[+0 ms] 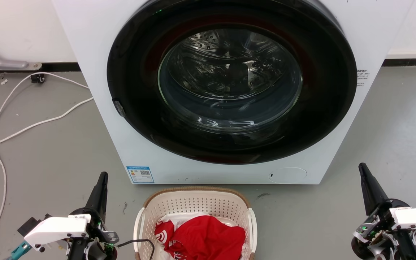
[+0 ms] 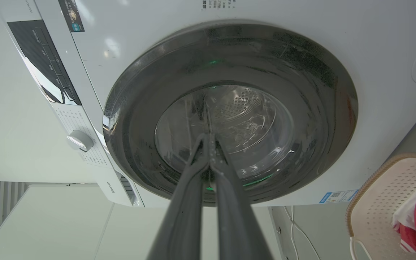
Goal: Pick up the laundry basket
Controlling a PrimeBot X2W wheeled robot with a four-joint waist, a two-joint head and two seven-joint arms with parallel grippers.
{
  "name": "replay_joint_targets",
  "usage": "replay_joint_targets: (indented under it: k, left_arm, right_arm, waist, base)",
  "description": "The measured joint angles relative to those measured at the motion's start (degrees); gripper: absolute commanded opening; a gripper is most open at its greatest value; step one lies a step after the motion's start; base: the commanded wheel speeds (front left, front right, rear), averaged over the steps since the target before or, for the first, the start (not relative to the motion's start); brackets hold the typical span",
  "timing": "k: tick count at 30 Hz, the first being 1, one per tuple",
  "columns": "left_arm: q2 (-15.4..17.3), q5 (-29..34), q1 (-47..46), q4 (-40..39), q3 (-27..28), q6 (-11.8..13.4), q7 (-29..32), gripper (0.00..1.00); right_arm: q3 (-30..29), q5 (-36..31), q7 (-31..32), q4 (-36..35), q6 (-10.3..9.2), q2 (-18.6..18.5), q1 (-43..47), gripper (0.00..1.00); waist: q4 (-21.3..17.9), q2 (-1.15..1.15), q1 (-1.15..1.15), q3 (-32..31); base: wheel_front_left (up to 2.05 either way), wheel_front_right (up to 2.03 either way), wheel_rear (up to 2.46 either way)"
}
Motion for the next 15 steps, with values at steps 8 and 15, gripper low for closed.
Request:
replay_joint_targets:
  k: [8, 15]
  left_arm:
    - [0.0, 0.0, 0.0, 0.0, 0.0, 0.0, 0.0, 0.00]
    - [0.0, 0.1, 0.0, 0.0, 0.1, 0.0, 0.0, 0.00]
  right_arm:
    - [0.0, -0.2, 0.0, 0.0, 0.00, 0.0, 0.0, 0.00]
    - [0.0, -0.2, 0.1, 0.0, 0.00, 0.0, 0.0, 0.00]
  waist:
    - [0.0, 0.00, 0.00, 0.0]
    - [0.0, 0.00, 0.00, 0.0]
  base:
    - [0.00, 0.00, 0.00]
    - [0.00, 0.00, 0.00]
